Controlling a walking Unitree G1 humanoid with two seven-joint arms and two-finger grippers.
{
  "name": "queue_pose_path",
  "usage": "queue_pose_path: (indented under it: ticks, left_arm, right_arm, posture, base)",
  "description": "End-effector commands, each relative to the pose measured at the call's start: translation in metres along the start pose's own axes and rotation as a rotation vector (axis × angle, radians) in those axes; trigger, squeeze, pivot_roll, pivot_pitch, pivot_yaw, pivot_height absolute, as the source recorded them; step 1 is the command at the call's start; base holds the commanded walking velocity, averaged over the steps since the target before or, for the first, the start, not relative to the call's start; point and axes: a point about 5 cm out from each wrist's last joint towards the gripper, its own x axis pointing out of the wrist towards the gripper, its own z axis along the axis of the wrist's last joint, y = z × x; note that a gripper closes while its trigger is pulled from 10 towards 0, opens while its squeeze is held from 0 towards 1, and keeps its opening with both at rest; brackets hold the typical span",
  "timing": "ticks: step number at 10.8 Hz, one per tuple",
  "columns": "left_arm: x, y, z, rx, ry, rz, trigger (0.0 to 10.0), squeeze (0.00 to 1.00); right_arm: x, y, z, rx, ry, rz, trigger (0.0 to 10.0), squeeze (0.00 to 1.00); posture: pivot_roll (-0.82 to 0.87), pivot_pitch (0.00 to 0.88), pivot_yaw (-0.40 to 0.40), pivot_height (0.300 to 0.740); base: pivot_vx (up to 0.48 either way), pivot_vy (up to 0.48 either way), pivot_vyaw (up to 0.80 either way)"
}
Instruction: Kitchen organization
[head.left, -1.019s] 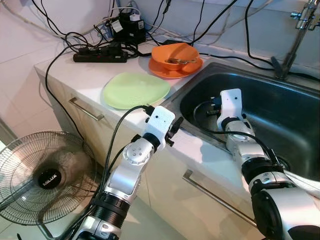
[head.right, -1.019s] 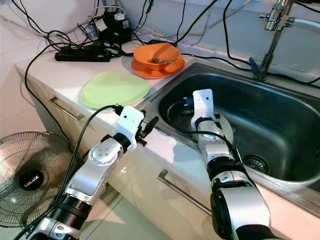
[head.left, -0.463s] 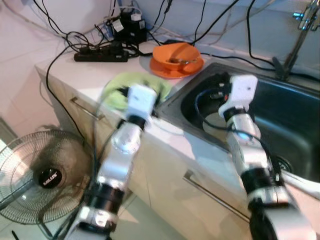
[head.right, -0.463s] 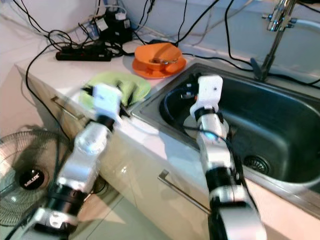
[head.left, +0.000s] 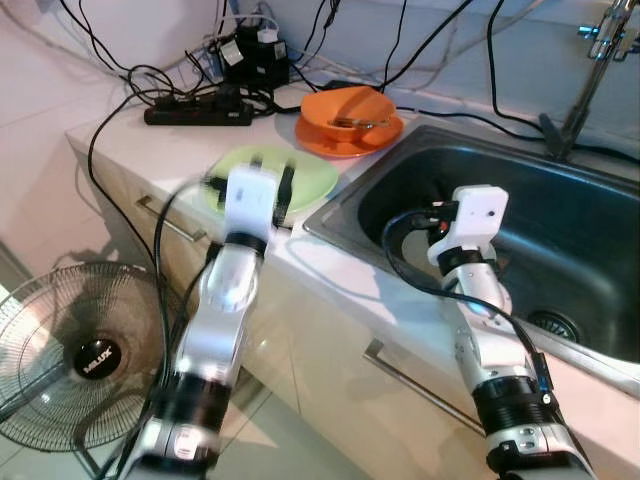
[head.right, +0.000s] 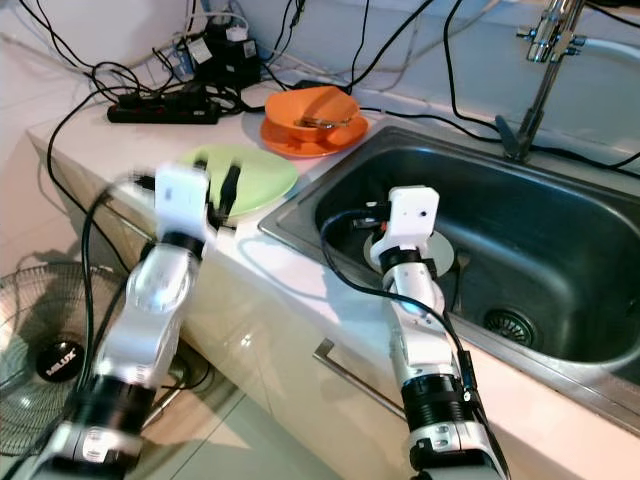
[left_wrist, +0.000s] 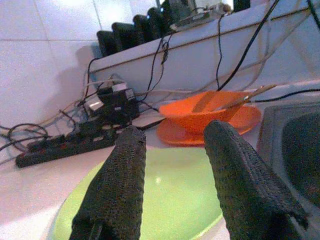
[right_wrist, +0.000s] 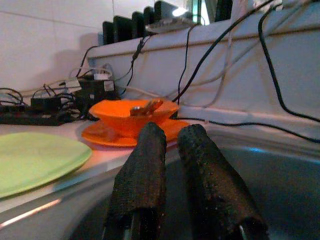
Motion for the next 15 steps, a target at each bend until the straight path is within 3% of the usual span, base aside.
queue_pose_path:
  ticks: [1,6,8,12,15]
  left_arm:
    - [0.000,0.002,0.003,0.017,-0.011,0.014,10.0,0.00]
    - [-0.001,-0.002,0.002,-0.011,-0.008,0.017,10.0,0.00]
    - [-0.001,-0.004,0.002,-0.013,-0.004,0.009,10.0,0.00]
    - [0.000,-0.004,0.002,-0.001,0.003,0.002,10.0,0.00]
    - [0.000,-0.005,0.001,0.000,0.009,-0.004,10.0,0.00]
  right_arm:
    - [0.001,0.006,0.003,0.004,-0.010,0.017,10.0,0.00]
    - [0.006,0.007,0.013,0.027,-0.036,0.034,10.0,0.00]
    - [0.007,0.007,0.012,0.027,-0.026,0.035,10.0,0.00]
    - [0.005,0.013,0.007,0.033,-0.001,0.033,10.0,0.00]
    - [0.008,0.013,0.006,0.025,0.019,0.034,10.0,0.00]
  posture:
    - [0.15,0.000,0.061,0.740]
    - [0.14,0.000,0.047,0.740]
    - [0.14,0.000,0.045,0.740]
    - [0.16,0.009,0.039,0.740]
    - [0.15,0.015,0.044,0.740]
  base:
    - [0.000,0.000,0.00]
    - [0.000,0.000,0.00]
    - [0.000,0.000,-0.51]
    - [0.000,0.273,0.00]
    - [0.000,0.301,-0.71]
